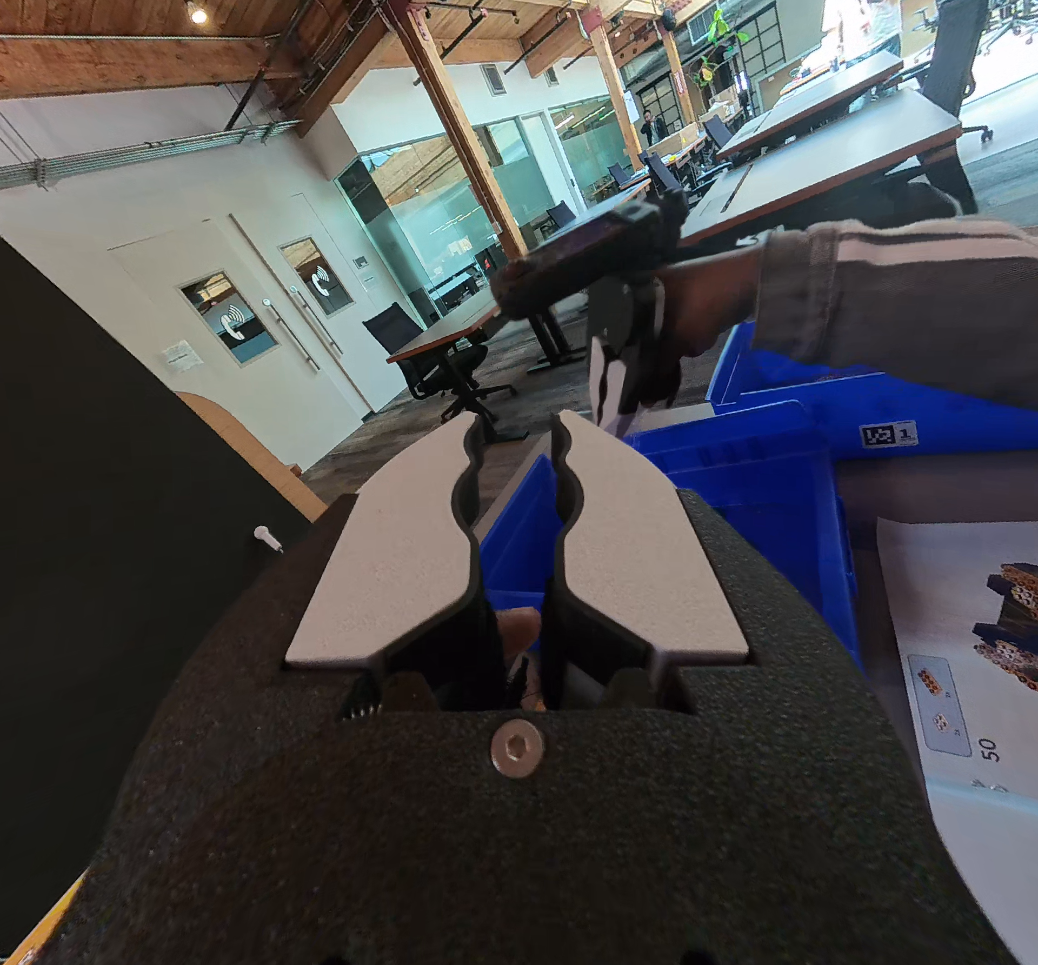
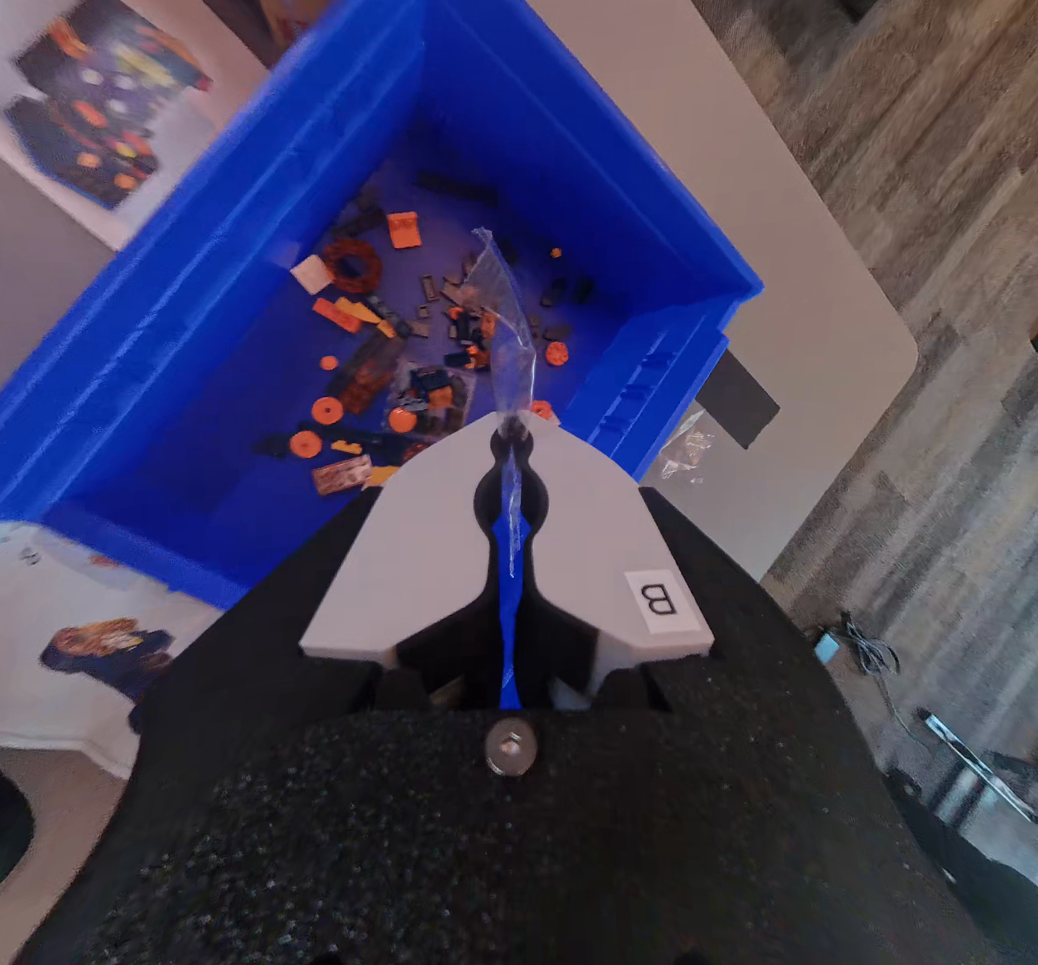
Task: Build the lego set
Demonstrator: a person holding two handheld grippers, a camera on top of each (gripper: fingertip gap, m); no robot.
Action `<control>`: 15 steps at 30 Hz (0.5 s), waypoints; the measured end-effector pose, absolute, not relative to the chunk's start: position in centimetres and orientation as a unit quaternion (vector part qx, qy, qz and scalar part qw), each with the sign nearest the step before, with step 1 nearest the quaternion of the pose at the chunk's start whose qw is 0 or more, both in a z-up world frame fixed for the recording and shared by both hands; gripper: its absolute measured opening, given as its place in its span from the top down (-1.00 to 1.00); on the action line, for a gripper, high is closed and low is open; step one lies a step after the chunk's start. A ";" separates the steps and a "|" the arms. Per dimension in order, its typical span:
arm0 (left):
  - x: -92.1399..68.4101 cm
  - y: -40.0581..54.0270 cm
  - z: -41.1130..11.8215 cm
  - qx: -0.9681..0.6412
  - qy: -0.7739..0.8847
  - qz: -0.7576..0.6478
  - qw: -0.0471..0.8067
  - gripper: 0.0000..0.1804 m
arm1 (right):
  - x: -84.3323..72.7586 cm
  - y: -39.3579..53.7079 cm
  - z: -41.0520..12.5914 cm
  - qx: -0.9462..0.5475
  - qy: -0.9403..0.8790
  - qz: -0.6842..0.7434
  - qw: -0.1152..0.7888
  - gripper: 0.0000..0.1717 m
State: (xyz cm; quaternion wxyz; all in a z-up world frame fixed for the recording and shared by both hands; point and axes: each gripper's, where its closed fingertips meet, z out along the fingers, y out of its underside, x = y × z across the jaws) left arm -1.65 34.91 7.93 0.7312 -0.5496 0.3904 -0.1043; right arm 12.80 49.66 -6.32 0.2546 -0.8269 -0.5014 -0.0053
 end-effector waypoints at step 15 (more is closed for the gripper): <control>12.5 31.5 -9.4 -0.663 0.642 -0.022 0.384 0.60 | 22.7 27.6 -1.3 -0.753 -0.422 0.027 0.505 1.00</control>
